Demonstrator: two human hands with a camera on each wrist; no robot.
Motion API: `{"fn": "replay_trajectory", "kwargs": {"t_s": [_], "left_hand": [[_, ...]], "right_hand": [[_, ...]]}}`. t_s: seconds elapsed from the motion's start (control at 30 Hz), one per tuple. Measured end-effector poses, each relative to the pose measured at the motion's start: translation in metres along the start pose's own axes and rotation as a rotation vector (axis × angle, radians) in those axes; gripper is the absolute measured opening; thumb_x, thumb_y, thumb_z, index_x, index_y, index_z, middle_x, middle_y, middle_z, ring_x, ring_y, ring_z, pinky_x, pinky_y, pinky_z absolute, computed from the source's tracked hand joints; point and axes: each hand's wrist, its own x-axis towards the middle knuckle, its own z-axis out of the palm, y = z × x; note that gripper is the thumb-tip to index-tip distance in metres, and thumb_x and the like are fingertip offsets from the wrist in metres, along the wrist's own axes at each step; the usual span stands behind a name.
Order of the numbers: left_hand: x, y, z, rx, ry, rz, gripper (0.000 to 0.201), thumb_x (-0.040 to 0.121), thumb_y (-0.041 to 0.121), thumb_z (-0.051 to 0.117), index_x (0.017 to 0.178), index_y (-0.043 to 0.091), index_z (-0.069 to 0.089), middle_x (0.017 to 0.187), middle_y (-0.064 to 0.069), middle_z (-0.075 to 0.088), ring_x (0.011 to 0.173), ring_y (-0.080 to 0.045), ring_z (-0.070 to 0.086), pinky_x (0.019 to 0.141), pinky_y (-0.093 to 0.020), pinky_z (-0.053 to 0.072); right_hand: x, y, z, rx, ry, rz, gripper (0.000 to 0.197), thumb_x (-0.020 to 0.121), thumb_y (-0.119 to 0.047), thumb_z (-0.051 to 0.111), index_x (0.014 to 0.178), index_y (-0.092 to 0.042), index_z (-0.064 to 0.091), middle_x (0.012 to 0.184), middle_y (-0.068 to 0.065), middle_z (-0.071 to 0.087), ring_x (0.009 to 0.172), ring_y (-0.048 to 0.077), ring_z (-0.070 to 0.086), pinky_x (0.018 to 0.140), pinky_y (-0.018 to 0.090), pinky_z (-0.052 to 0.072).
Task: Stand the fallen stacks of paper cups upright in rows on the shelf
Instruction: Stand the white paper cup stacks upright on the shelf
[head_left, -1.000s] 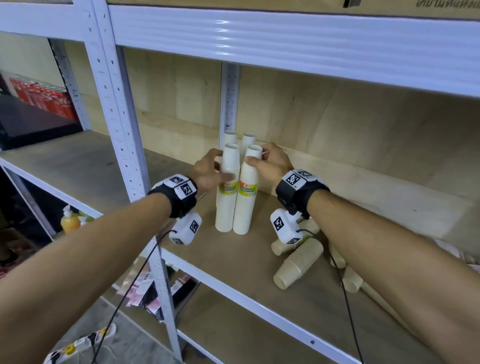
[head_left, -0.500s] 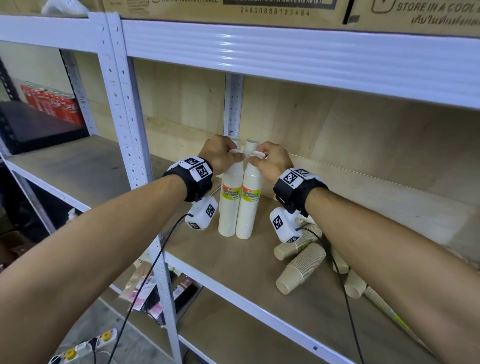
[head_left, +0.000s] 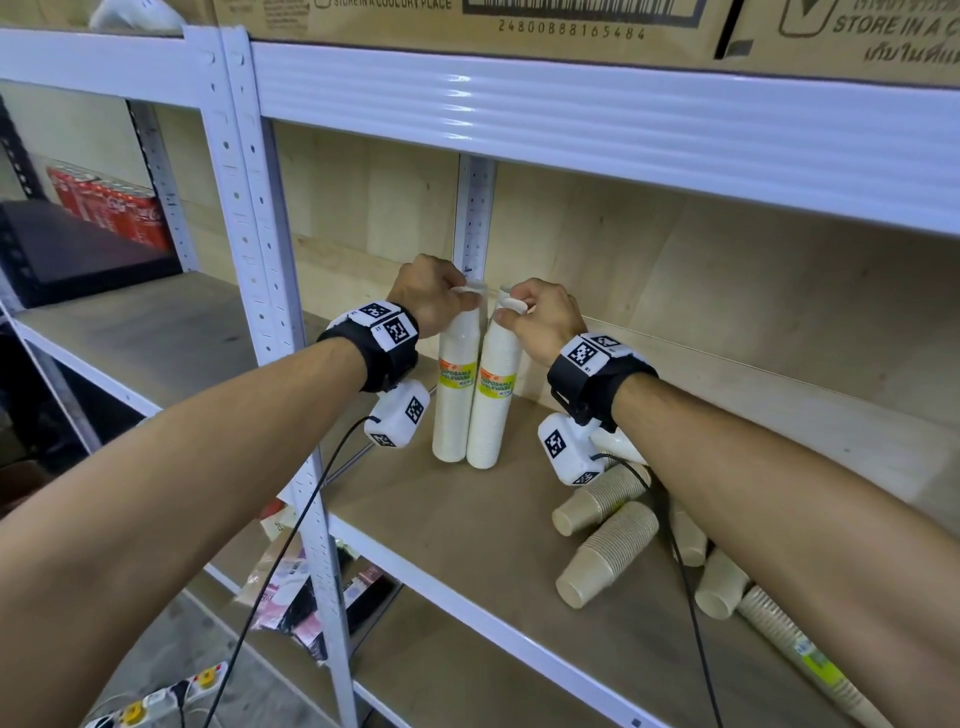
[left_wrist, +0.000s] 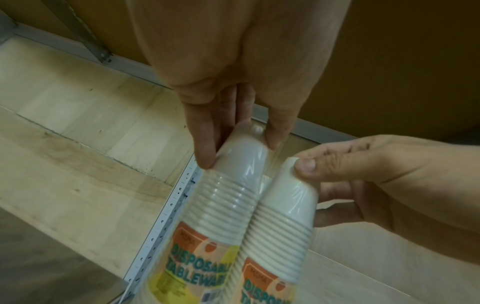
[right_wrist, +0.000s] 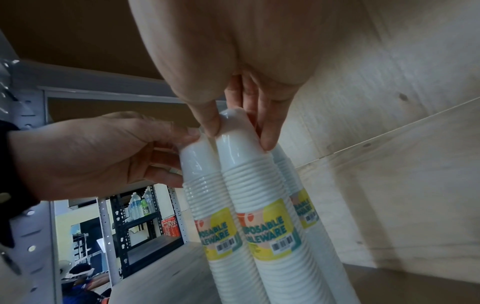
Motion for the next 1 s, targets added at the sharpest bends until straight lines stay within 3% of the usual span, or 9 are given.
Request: {"fn": "replay_trajectory", "kwargs": {"t_s": [0.17,0.3,0.5,0.63,0.8,1.0], "left_hand": [[0.006,-0.007,0.001,0.011,-0.018,-0.014,0.03,0.081,0.032,0.074,0.101,0.011,0.073,0.103,-0.006,0.071,0.093,-0.024,0.066,0.079,-0.032,0.057],[0.006,-0.012,0.005,0.019,-0.025,-0.035,0.034,0.08,0.034,0.074,0.105,0.011,0.072,0.106,-0.006,0.07,0.095,-0.024,0.066,0.083,-0.033,0.057],[0.006,-0.013,0.006,0.019,-0.026,-0.051,0.035,0.081,0.034,0.074,0.107,0.011,0.071,0.108,-0.006,0.07,0.097,-0.023,0.065,0.081,-0.03,0.055],[0.007,-0.008,0.007,0.007,-0.034,-0.058,0.041,0.082,0.032,0.075,0.115,0.009,0.068,0.117,-0.007,0.066,0.104,-0.025,0.063,0.088,-0.033,0.054],[0.011,0.01,0.0,0.006,-0.018,-0.015,0.043,0.081,0.033,0.077,0.115,0.009,0.068,0.116,-0.008,0.067,0.105,-0.024,0.064,0.096,-0.033,0.053],[0.016,0.051,-0.011,0.026,0.009,0.112,0.042,0.083,0.034,0.073,0.117,0.01,0.068,0.115,-0.006,0.069,0.106,-0.019,0.064,0.096,-0.03,0.051]], "right_hand": [[0.005,0.001,0.007,-0.034,-0.025,0.009,0.03,0.084,-0.027,0.071,0.11,-0.014,0.066,0.11,0.002,0.067,0.099,0.021,0.061,0.086,0.033,0.052],[0.006,0.004,0.01,-0.033,-0.021,0.012,0.028,0.084,-0.029,0.072,0.108,-0.015,0.066,0.106,0.002,0.067,0.095,0.02,0.061,0.082,0.032,0.052],[0.01,0.007,0.011,-0.035,-0.017,0.023,0.035,0.081,-0.031,0.075,0.111,-0.015,0.066,0.11,0.001,0.067,0.096,0.019,0.062,0.083,0.032,0.053],[0.012,0.006,0.009,-0.043,-0.034,0.04,0.044,0.079,-0.033,0.076,0.118,-0.015,0.065,0.114,0.001,0.066,0.101,0.02,0.063,0.088,0.034,0.053],[0.014,0.004,-0.006,-0.029,-0.033,0.018,0.047,0.082,-0.03,0.074,0.124,-0.014,0.061,0.115,0.004,0.064,0.101,0.019,0.061,0.082,0.024,0.044],[0.017,0.004,-0.041,-0.074,-0.006,0.019,0.053,0.082,-0.037,0.074,0.127,-0.016,0.058,0.114,0.001,0.061,0.102,0.018,0.059,0.083,0.025,0.044]]}}
